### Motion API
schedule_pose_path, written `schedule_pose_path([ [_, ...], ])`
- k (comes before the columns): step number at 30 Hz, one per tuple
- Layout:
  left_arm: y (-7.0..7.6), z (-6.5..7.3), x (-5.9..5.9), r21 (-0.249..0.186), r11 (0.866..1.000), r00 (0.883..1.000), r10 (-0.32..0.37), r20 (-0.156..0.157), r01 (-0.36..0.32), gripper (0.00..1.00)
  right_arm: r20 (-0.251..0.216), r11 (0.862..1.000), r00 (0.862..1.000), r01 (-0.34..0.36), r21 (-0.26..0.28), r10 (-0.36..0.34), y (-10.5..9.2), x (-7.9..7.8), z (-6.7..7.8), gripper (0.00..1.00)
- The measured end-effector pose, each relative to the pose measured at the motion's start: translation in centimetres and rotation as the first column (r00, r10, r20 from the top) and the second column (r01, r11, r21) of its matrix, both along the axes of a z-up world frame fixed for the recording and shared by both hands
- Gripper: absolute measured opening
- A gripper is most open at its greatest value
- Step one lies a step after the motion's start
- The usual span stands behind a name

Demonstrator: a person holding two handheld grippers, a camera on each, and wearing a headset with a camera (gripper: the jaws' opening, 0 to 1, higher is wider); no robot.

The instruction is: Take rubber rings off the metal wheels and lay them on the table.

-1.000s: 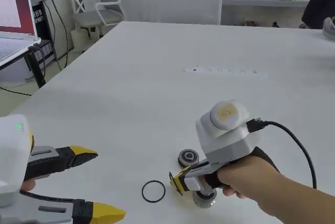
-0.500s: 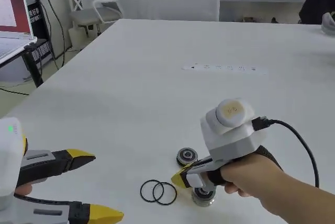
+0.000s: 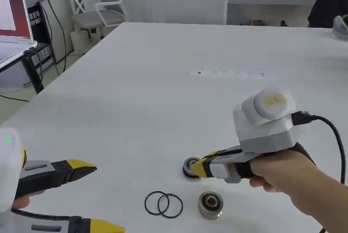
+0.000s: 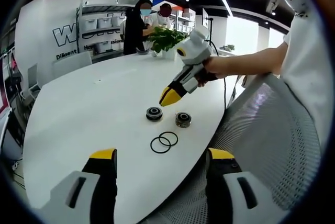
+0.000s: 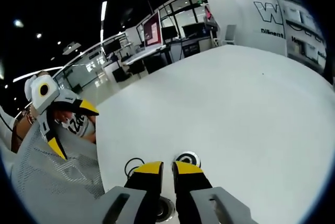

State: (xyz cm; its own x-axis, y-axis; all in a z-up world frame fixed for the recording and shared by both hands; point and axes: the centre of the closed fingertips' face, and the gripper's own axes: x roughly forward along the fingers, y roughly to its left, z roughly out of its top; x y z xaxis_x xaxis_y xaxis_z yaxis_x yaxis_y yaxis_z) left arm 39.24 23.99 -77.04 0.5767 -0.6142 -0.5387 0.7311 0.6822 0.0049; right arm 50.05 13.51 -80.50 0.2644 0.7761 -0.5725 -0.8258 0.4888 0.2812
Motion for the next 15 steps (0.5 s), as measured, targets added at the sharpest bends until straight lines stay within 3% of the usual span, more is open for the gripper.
schedule_pose_path([
  [7,0.0,0.5,0.1,0.014,1.0,1.0,-0.025,0.016,0.025,0.68,0.071,0.998,0.998,-0.003,0.069,-0.002,-0.3,0.7,3.0,0.08],
  [15,0.3,1.4,0.8,0.016,0.999,0.999,-0.038,0.028,0.037,0.68,0.116,0.994,0.993,-0.03,0.108,0.017,-0.7,0.3,5.3,0.15],
])
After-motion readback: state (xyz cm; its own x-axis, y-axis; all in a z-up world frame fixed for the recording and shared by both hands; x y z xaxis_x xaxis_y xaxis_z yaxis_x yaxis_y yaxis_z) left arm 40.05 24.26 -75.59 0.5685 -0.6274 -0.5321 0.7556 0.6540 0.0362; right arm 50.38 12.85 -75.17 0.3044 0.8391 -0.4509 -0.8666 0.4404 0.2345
